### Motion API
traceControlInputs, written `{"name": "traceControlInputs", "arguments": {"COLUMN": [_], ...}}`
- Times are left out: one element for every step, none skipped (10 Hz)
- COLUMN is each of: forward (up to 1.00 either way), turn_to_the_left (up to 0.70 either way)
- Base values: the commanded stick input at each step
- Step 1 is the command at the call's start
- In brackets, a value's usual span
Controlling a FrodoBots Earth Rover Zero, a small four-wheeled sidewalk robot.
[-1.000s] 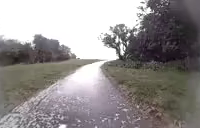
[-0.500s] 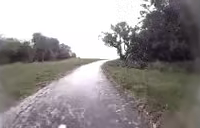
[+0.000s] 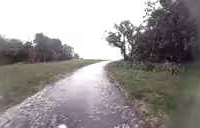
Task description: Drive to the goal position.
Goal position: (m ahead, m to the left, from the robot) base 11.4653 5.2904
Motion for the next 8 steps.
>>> {"name": "traceControlInputs", "arguments": {"forward": [1.00,1.00,1.00,1.00,1.00,1.00,1.00,1.00], "turn_to_the_left": [0.06,0.24,0.27,0.27,0.13,0.00,0.00,0.00]}}
